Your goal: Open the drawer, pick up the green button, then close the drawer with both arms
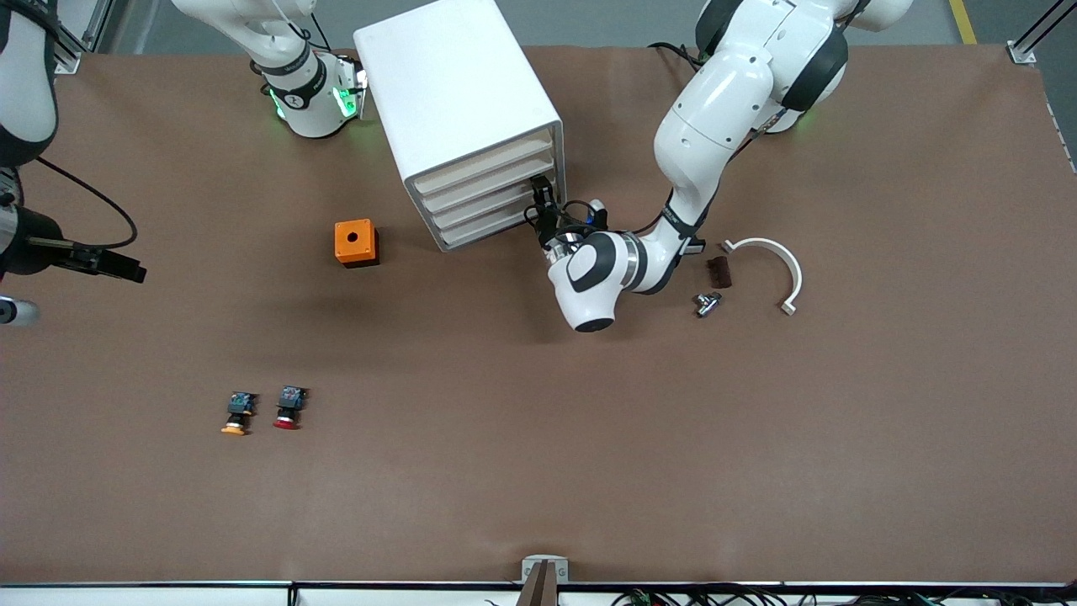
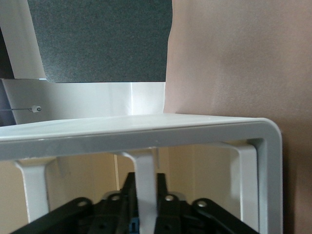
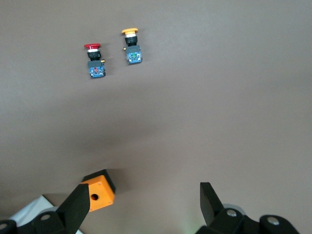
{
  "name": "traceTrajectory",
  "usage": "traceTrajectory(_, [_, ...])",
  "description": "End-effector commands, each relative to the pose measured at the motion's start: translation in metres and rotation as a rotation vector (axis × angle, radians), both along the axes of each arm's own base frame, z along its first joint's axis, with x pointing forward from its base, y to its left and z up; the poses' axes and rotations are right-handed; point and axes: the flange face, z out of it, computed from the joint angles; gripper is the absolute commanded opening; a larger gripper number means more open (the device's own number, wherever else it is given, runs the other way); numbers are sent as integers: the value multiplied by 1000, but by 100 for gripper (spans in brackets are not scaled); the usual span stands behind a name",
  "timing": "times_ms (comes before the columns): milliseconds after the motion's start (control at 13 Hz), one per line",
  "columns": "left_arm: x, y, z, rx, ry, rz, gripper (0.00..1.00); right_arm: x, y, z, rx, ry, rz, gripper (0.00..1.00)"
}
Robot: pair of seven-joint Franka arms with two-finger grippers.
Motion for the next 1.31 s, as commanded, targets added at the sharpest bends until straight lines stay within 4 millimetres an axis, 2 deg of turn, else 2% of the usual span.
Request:
traceTrajectory(0, [1, -1, 1, 32, 35, 16, 14, -5, 39, 5, -23, 16, -141, 100])
traceTrajectory(154, [6, 1, 2, 39, 38, 26, 9, -6, 74, 1, -48, 17, -226, 100])
traceTrajectory(231, [8, 3, 2, 35, 36, 30, 9, -8, 98, -4, -55, 17, -231, 100])
traceTrajectory(385, [18, 11, 1, 34, 37, 52, 9, -17, 142, -35, -72, 21, -276, 100])
traceTrajectory(615, [40, 26, 3, 9, 49, 124, 9, -32, 205, -52, -88, -15, -370, 100])
traceTrajectory(769, [58, 38, 6, -12, 50, 177, 11, -37, 236, -59, -31, -19, -447, 100])
traceTrajectory(846, [69, 46, 6, -18, 50, 210, 12, -39, 245, -65, -12, -22, -472, 100])
traceTrajectory(1077, [99, 73, 8, -25, 26, 286, 13, -54, 288, -78, -4, -49, -502, 100])
traceTrajectory(1231, [107, 82, 8, -26, 25, 305, 13, -67, 318, -85, -14, -45, -485, 100])
